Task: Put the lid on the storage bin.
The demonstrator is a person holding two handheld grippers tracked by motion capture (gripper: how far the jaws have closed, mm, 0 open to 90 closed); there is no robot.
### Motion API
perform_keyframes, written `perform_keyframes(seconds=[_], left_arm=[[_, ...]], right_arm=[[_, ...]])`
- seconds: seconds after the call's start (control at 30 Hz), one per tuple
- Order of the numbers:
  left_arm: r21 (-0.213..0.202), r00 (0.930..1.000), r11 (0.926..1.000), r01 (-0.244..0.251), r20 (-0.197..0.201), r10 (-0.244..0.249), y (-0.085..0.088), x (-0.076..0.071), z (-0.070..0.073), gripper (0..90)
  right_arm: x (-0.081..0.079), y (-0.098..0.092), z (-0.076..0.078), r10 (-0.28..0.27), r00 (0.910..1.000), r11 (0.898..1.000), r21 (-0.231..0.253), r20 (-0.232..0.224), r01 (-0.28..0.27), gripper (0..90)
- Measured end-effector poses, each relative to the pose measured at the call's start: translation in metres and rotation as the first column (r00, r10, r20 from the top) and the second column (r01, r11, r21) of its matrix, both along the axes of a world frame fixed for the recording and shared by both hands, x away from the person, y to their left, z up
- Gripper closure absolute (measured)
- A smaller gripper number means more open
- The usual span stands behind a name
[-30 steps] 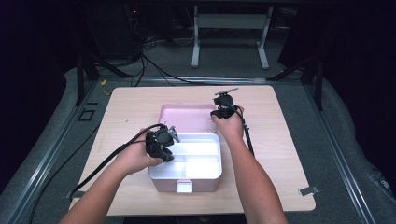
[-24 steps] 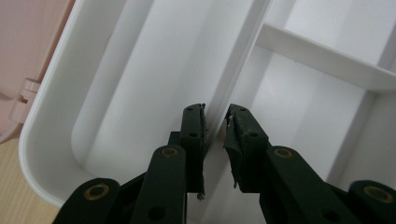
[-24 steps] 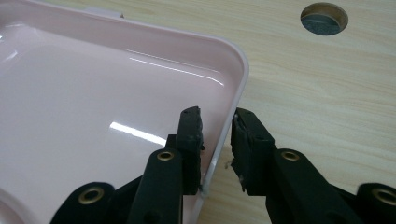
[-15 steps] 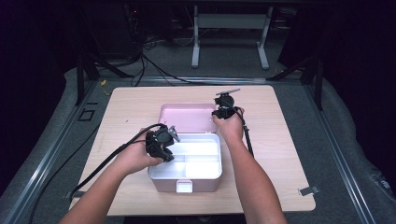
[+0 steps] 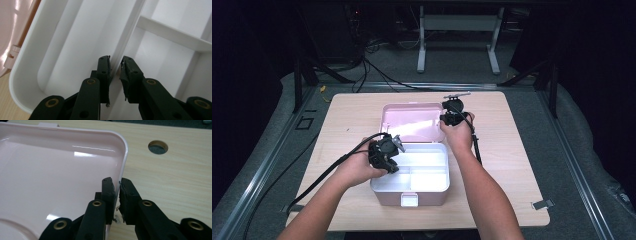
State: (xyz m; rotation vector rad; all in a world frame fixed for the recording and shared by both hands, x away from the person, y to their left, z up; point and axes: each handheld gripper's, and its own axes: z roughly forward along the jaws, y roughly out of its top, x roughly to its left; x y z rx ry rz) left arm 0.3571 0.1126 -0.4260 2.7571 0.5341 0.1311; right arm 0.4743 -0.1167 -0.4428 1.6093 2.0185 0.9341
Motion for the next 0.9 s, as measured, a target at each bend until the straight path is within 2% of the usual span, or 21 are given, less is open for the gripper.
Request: perform_keyframes(seconds=[0.07,0.13,0.2,0.23,0.33,0.37,0.47,0.6,0.7,0.83,0.9], left_arm=[[-0.001,1.0,1.0,0.0,-0.001,0.0,0.0,0.0,0.0,76.6],[-0.001,1.0,1.0,0.001,-0.001,-0.001,0.0,0.0,0.0,76.6],[-0.001,1.0,1.0,0.0,0.001,0.0,0.0,0.0,0.0,76.6],[-0.002,1.0,1.0,-0.001,0.001,0.001,0.0,0.0,0.0,76.6],[-0.004,1.0,1.0,-0.003,0.008,0.003,0.0,-0.001,0.0,76.7],[-0.007,0.9999,1.0,-0.006,0.009,0.006,0.0,-0.001,-0.001,76.7],[-0.007,0.9999,1.0,-0.006,0.009,0.006,0.0,-0.001,0.0,76.7],[-0.013,1.0,0.9999,-0.005,0.005,0.005,0.001,-0.001,0.0,76.6],[-0.03,0.9999,0.9995,-0.007,0.011,0.007,0.003,-0.002,-0.001,76.6],[-0.047,0.9996,0.9988,-0.015,0.024,0.016,0.004,-0.004,-0.002,76.4],[-0.047,0.9994,0.9988,-0.014,0.031,0.015,0.005,-0.005,-0.002,76.2]], right_arm=[[-0.005,-0.002,0.008,0.005,0.9998,1.0,0.023,0.022,-0.006,84.1],[-0.01,-0.002,0.014,-0.008,0.998,1.0,0.025,0.063,0.006,84.7],[-0.017,-0.004,0.021,0.017,0.9953,0.999,0.034,0.095,-0.02,84.9],[-0.02,-0.003,0.024,0.011,0.9924,1.0,0.022,0.123,-0.014,85.0],[-0.031,-0.006,0.032,0.03,0.9853,0.999,0.022,0.168,-0.034,85.6],[-0.035,-0.007,0.035,0.052,0.9828,0.998,0.027,0.177,-0.057,85.7],[-0.046,-0.009,0.041,0.056,0.973,0.998,0.015,0.224,-0.06,86.2],[-0.064,-0.014,0.044,0.071,0.9525,0.995,0.048,0.296,-0.089,87.0],[-0.078,-0.015,0.043,0.071,0.9308,0.994,0.055,0.359,-0.097,87.5],[-0.096,-0.016,0.041,0.068,0.9087,0.992,0.067,0.412,-0.104,88.1],[-0.104,-0.017,0.041,0.067,0.9008,0.992,0.07,0.429,-0.107,88.2]])
